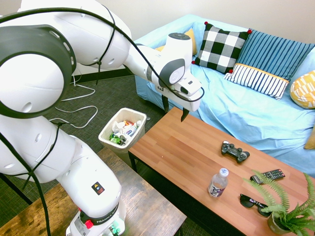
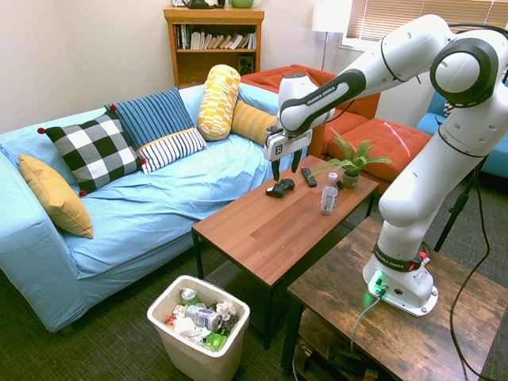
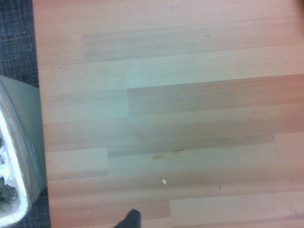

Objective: Throw the bottle in the trash bin

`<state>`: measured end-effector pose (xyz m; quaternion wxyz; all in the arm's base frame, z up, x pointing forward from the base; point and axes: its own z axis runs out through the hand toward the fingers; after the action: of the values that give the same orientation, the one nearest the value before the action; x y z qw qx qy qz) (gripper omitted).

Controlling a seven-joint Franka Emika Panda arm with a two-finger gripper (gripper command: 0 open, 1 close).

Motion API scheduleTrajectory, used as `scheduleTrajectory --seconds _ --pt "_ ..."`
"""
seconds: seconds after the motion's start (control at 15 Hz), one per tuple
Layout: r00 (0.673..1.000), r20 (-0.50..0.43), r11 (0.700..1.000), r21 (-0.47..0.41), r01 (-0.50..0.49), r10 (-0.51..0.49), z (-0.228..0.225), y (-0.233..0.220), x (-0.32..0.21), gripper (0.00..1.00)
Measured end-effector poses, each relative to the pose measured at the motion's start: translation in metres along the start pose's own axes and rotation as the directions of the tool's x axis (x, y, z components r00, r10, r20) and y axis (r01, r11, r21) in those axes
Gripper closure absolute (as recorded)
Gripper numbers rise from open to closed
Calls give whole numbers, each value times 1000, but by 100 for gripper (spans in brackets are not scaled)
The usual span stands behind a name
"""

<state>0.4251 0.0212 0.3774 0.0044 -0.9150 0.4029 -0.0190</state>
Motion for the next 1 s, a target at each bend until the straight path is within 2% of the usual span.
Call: scheduleTrajectory --seconds 0.2,0.4,0.67,1.0 --pt "1000 0 1000 3 -18 18 1 3 5 0" --pt "992 -26 992 13 -127 127 -1 38 44 0" --pt "955 -79 958 -14 -287 285 9 112 103 0" --pt "901 -122 903 -61 -426 416 37 170 137 0"
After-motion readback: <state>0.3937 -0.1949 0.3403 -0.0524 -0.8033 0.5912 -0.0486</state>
